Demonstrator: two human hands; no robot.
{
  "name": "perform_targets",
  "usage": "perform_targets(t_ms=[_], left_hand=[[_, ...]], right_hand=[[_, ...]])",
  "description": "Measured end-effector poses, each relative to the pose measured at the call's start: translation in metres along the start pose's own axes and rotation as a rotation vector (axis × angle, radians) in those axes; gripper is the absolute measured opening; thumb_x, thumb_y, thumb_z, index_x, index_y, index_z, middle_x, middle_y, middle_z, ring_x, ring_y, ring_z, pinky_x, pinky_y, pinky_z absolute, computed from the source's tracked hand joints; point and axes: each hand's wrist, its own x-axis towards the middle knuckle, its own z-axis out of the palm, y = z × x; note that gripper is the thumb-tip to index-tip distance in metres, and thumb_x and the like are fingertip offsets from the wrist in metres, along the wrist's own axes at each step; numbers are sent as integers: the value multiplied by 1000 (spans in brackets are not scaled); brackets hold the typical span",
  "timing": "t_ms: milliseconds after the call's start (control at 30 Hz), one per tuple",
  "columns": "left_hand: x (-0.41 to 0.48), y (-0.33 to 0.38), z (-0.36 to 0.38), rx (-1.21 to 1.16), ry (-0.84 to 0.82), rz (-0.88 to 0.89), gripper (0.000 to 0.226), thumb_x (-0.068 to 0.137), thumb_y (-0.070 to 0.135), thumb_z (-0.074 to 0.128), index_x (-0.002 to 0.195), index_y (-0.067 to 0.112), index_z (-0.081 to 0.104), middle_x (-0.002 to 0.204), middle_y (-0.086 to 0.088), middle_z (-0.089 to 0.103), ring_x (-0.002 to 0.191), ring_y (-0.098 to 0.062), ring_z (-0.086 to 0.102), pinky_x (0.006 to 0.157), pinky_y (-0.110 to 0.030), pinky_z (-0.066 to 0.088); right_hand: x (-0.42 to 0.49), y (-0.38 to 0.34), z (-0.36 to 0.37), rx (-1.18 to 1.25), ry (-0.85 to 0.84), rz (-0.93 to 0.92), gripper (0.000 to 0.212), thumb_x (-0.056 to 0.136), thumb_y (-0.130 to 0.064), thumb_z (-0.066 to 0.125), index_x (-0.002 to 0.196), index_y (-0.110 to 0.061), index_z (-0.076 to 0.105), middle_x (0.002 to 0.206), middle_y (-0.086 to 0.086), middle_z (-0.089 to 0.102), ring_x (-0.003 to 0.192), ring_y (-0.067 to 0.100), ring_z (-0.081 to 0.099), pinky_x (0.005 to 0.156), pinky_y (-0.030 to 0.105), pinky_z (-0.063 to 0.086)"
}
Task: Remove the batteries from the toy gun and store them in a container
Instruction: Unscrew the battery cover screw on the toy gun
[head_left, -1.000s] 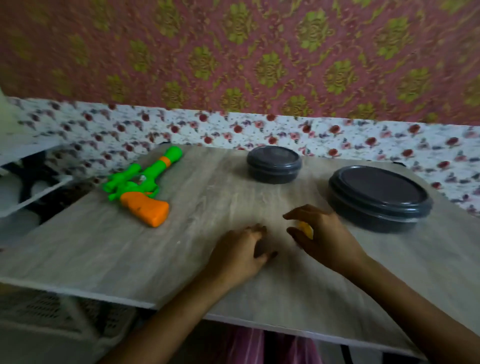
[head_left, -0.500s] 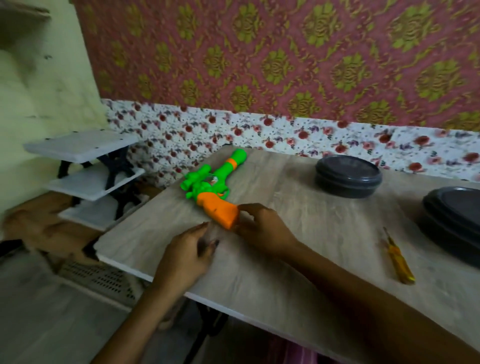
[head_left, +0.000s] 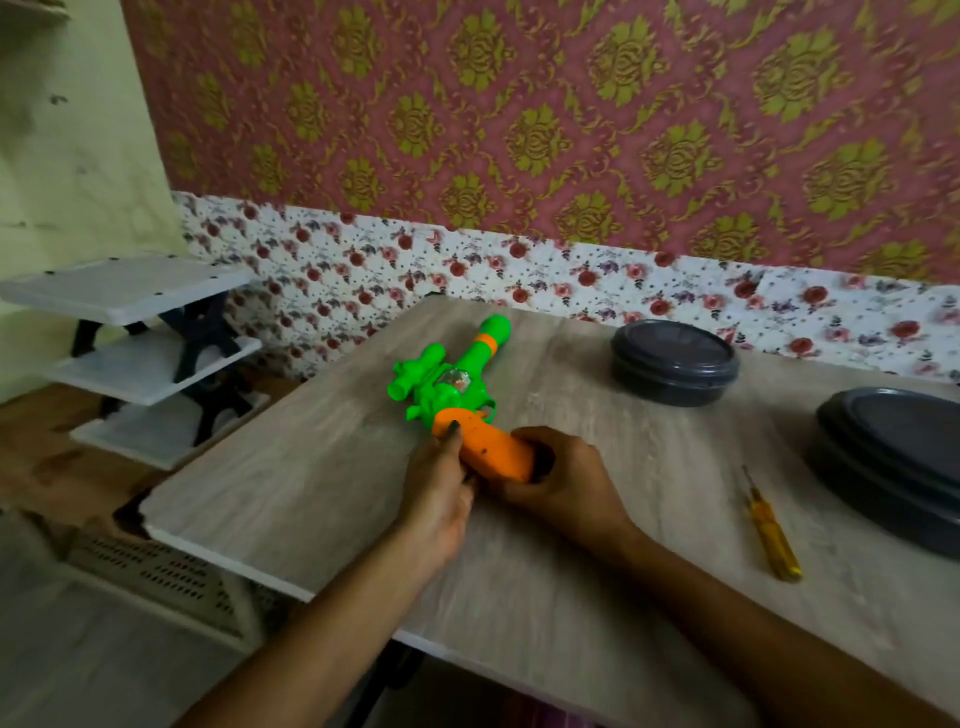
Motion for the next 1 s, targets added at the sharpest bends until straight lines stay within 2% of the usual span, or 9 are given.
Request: perform_targets(t_ms=[67, 200, 300, 400, 533, 633, 733, 867, 1000], left_hand=[[-1, -15, 18, -10, -28, -44, 39, 100, 22, 37, 134, 4, 45, 134, -15, 52, 117, -26, 55, 87, -33, 46], [4, -46, 50, 102, -102, -19, 49, 99, 40, 31, 134, 9, 46, 133, -12, 54, 121, -26, 52, 104, -40, 40], [12, -61, 70, 152, -61, 33, 51, 97, 48, 31, 123, 10, 54, 113, -10, 62, 94, -22, 61, 87, -38, 48], [23, -67, 82, 110, -39, 72, 57, 95, 51, 34, 126, 7, 52, 110, -15, 65, 83, -21, 66, 73, -34, 55], [38, -63, 90, -76, -10, 47, 51, 95, 47, 40, 128, 9, 48, 103, -17, 58, 69, -19, 59, 50, -25, 51], [52, -67, 90, -74, -34, 91, 58, 94, 51, 39, 133, 10, 47, 109, -16, 57, 69, -16, 59, 46, -20, 50], [60, -70, 84, -56, -86, 104, 62, 93, 53, 36, 137, 10, 44, 110, -14, 56, 70, -13, 60, 50, -17, 51], [63, -63, 79, -10, -147, 86, 60, 93, 52, 36, 139, 14, 42, 125, -17, 55, 88, -17, 57, 49, -16, 51], [59, -59, 79, 37, -218, 92, 54, 91, 49, 42, 137, 20, 43, 109, -10, 55, 71, -10, 60, 49, -17, 51]], right_hand=[[-13, 13, -16, 52, 20, 25, 52, 65, -21, 81, 113, -17, 62, 98, -2, 66, 90, 11, 63, 83, 29, 53], [-30, 38, -42, 160, 31, 84, 51, 63, -16, 83, 108, -24, 60, 100, -2, 67, 88, 11, 65, 79, 27, 56], [-35, 49, -53, 238, 29, 108, 55, 62, -18, 84, 109, -27, 58, 101, -5, 67, 88, 8, 66, 79, 23, 55], [-30, 53, -63, 213, -31, 96, 56, 68, -23, 80, 119, -23, 57, 106, -5, 66, 88, 2, 65, 79, 16, 53], [-28, 53, -90, -234, -3, 40, 34, 83, -38, 64, 115, -28, 60, 111, -9, 63, 91, 2, 58, 78, 19, 51], [-32, 56, -114, -618, 80, 109, 41, 84, -50, 55, 120, -30, 53, 117, -5, 55, 102, 11, 54, 83, 26, 50], [-36, 67, -132, -796, -34, 376, 55, 83, -52, 56, 129, -25, 42, 126, 4, 49, 110, 20, 52, 86, 31, 46], [-38, 75, -142, -652, -192, 589, 46, 85, -48, 56, 121, -22, 46, 102, -1, 55, 83, 13, 51, 74, 27, 43], [-30, 71, -134, -543, -142, 506, 45, 86, -30, 61, 126, -24, 42, 96, -3, 55, 73, 9, 55, 62, 20, 46]])
